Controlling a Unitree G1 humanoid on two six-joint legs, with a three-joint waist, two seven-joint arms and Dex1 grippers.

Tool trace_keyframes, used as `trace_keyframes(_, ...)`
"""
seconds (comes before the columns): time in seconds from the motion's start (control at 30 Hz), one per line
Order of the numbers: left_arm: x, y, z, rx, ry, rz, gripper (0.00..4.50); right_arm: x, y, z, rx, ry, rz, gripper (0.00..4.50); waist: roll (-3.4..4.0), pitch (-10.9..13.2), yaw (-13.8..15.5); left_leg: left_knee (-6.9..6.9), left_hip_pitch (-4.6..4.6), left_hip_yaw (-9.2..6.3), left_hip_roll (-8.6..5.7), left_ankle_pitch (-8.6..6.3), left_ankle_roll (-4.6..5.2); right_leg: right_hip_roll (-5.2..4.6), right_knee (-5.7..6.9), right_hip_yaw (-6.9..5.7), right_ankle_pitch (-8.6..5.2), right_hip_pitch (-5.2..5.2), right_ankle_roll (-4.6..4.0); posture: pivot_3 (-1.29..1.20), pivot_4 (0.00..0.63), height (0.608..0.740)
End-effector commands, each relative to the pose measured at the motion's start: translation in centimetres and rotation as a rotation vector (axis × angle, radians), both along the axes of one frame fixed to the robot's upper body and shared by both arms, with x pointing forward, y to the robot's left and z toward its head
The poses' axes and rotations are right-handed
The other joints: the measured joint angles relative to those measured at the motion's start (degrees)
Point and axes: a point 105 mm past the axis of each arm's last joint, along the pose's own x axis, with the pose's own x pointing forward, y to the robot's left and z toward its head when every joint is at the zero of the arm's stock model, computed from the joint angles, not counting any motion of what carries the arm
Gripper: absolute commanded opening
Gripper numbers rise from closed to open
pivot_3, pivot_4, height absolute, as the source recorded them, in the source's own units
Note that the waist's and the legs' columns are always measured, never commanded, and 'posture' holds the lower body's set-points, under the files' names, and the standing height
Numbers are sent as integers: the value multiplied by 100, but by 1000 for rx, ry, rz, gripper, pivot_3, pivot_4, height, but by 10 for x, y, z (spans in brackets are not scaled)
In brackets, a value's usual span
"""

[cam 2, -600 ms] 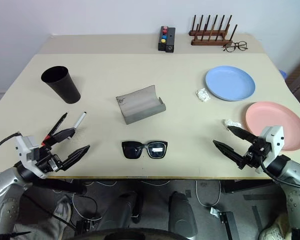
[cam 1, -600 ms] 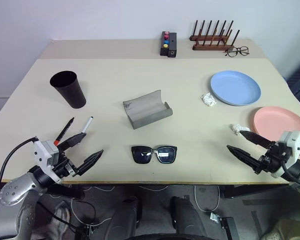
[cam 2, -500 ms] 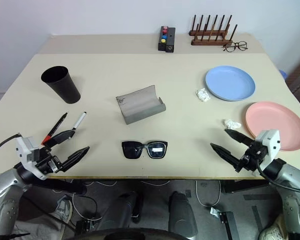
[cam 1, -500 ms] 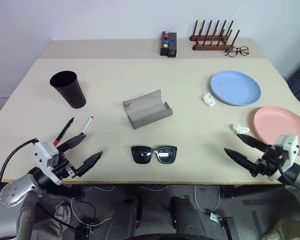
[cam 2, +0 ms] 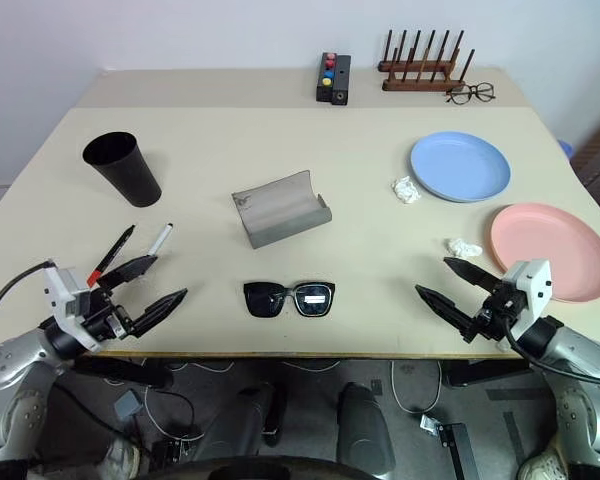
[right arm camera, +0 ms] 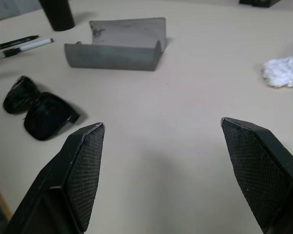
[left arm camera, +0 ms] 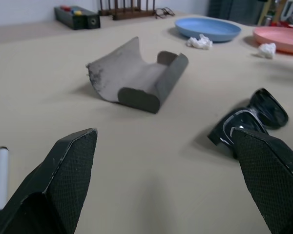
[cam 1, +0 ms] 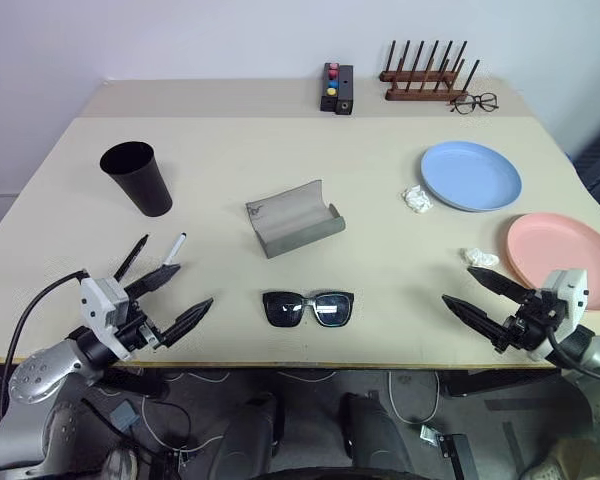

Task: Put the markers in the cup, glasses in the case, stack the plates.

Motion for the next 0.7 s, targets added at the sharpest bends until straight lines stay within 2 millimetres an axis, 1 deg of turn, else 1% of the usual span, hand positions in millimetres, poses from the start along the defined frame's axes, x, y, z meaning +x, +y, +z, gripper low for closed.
trace_keyframes(0.03, -1, 3, 9, 25, -39, 3, 4500, 5, 10, 7, -12, -43, 39, 3865, 1, -1, -21, 0, 1, 0, 0, 0, 0, 1, 0, 0, 0, 0, 0, 0, 150, 740)
trace_keyframes(0.1, 0, 9, 10, 27, -36, 13, 4500, 8, 15, 11, -7, -51, 57, 3865, 1, 0, -14, -2, 2, 2, 2, 0, 0, 2, -1, -1, 0, -2, 0, 0, 150, 740)
trace_keyframes(0.17, -1, 16, 2, 62, -29, 47, 4500, 10, 12, 6, -8, -45, 38, 3865, 1, -1, -14, -4, 1, 3, 2, 0, 0, 2, -2, -2, 0, -5, 0, 0, 150, 740)
trace_keyframes(0.2, -1, 18, 2, 63, -32, 63, 4500, 9, 13, 4, -21, -41, 47, 3865, 1, -1, -9, -4, 1, 4, 2, 0, 0, 2, -2, -2, 0, -5, 0, 0, 150, 740)
trace_keyframes(0.23, -1, 18, 6, 36, -33, 75, 4500, 9, 13, 5, -12, -37, 51, 3865, 1, 0, -5, -4, 1, 4, 2, 0, 0, 2, -2, -2, 0, -4, 0, 0, 150, 740)
trace_keyframes(0.3, -4, 14, 4, 34, -21, 55, 4500, 9, 11, 6, -17, -37, 59, 3865, 1, 0, 13, -3, 0, 5, 2, 0, 0, 1, -2, -3, 0, -3, 0, 0, 150, 740)
trace_keyframes(0.37, -4, 15, 2, 47, -16, 53, 4500, 10, 8, 6, -21, -38, 55, 3865, 0, -1, 21, -1, 1, 5, 2, 0, 0, 0, -2, -3, 0, 0, 0, 0, 150, 740)
trace_keyframes(0.43, -1, 15, 5, 17, -13, 74, 4500, 12, 5, 7, -27, -43, 53, 3865, -1, -1, 20, 0, 1, 5, 2, 0, 0, 0, -2, -3, 0, 2, 0, 0, 150, 740)
trace_keyframes(0.5, 5, 20, 9, -48, 6, 138, 4500, 14, 5, 9, -29, -54, 55, 3865, 0, -1, 18, 0, 1, 5, 3, 0, 0, -1, -2, -3, 0, 2, 0, 0, 150, 740)
trace_keyframes(0.6, 19, 31, 17, -161, 52, 262, 4500, 19, 11, 14, -33, -73, 79, 3865, -1, -1, 8, 0, 1, 4, 3, 0, 0, 1, 3, -4, 0, -2, 1, 0, 150, 740)
trace_keyframes(0.67, 27, 32, 25, -220, 92, 315, 4500, 24, 18, 18, -69, -82, 115, 3865, -1, -1, 4, 1, 3, 2, 4, 1, 1, 6, 8, -6, 1, -2, 2, 0, 150, 740)
trace_keyframes(0.7, 33, 34, 29, -241, 108, 366, 4500, 27, 25, 20, -95, -85, 154, 3865, -1, 0, -3, 3, 3, 2, 3, 2, 1, 12, 9, -8, 2, -2, 2, 0, 150, 740)
